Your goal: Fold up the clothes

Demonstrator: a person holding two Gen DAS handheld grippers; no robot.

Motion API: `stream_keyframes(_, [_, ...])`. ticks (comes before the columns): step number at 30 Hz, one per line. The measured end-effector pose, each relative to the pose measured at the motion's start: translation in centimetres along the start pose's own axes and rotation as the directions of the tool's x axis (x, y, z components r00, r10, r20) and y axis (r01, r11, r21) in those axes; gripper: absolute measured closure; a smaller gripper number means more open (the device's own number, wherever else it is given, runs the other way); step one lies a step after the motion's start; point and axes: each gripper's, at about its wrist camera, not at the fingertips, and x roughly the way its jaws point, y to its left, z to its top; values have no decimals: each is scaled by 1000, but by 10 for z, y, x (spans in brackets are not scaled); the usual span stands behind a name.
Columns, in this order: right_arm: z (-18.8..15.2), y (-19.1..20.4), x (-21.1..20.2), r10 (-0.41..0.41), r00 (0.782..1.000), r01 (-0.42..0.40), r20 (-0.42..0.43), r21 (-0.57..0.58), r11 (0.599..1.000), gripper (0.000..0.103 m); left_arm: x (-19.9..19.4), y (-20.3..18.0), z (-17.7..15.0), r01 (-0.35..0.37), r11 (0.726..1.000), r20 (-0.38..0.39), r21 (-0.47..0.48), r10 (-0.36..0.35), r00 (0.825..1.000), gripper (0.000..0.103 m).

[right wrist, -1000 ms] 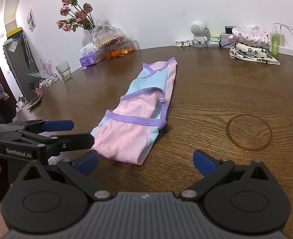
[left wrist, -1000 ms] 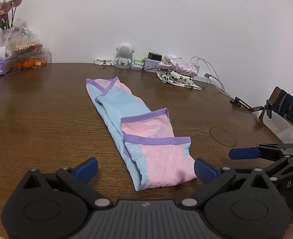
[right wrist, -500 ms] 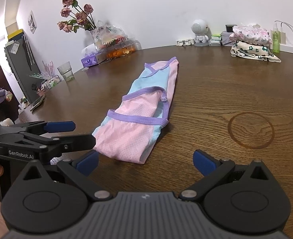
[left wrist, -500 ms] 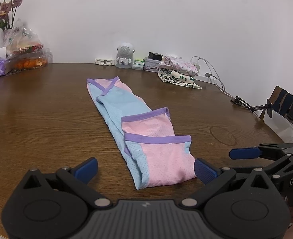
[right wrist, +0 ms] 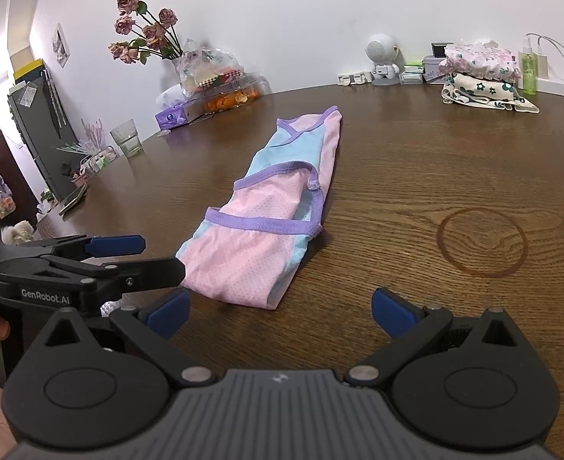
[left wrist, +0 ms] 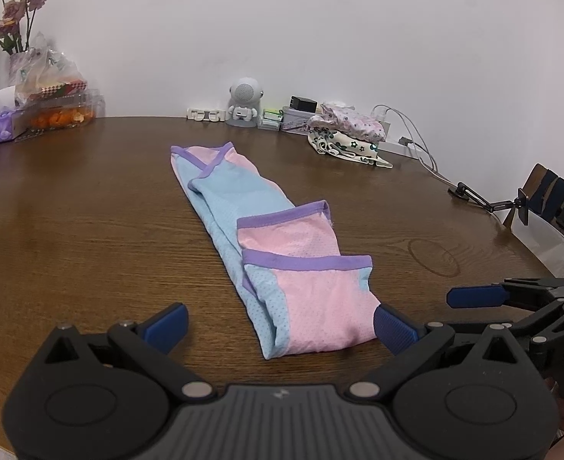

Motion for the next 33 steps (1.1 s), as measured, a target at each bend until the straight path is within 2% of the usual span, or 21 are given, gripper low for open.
stream_keyframes(24, [-2, 1, 2, 7, 1000, -7, -15, 7, 1000, 0, 0, -1, -3, -4, 1000, -9, -3, 4, 1000, 0])
stream_keyframes(30, [0, 3, 0, -11, 1000, 10, -6, -21, 1000, 0, -4, 2, -3, -6, 1000, 1, -10, 6, 1000, 0])
stream_keyframes(33, [2, 6, -3, -27, 1000, 28, 13, -74, 997, 0, -5, 4, -3, 4, 1000, 5, -17, -4, 1000, 0])
